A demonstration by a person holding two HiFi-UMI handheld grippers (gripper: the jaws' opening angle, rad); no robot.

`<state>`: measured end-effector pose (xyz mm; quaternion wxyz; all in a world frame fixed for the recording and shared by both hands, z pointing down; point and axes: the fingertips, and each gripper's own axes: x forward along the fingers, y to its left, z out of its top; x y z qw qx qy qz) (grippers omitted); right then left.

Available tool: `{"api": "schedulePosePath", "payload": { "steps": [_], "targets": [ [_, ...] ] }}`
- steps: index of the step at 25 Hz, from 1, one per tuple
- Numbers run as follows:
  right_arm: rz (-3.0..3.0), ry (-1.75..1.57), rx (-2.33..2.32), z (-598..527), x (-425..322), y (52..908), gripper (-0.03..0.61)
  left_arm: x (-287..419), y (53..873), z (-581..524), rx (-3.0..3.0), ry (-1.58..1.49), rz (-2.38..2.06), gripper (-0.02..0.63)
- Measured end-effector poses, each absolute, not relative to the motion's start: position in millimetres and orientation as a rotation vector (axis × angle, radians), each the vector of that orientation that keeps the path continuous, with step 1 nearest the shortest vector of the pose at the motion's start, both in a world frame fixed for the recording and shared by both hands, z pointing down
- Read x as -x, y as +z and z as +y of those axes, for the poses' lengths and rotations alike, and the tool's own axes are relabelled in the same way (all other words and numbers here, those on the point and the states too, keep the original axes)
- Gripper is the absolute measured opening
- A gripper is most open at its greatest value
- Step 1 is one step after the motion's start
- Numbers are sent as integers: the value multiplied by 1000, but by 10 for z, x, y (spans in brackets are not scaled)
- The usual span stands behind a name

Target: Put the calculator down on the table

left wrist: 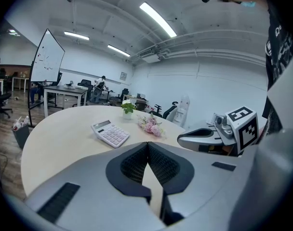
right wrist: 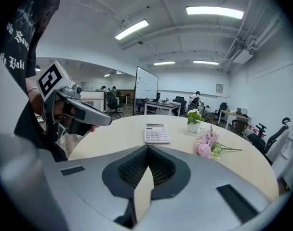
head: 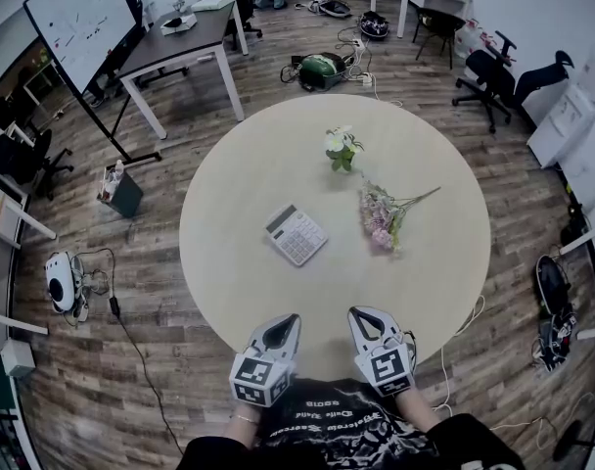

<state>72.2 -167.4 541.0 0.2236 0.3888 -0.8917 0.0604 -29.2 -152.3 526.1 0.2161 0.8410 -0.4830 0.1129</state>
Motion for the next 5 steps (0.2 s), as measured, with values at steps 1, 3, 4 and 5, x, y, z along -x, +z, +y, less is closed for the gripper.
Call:
{"api": "schedulePosePath", "payload": {
  "steps": [1, 3, 4, 5],
  "targets": [
    [-2461, 166, -1073, -1672, -715, 5414, 6, 296, 5270, -1521, -2329, 318, -1337, 20],
    [-2457, 159, -1070, -1668, -708, 5423, 6, 299, 5289, -1516, -2328, 323, -1334, 20],
    [-2455, 155, -1068, -1667, -706, 5427, 6, 301, 5298, -1516, -2329, 323, -1335, 20],
    [-2453, 150, -1066, -1666, -705, 5431, 6, 303, 5307, -1516, -2330, 323, -1336, 20]
  ]
}}
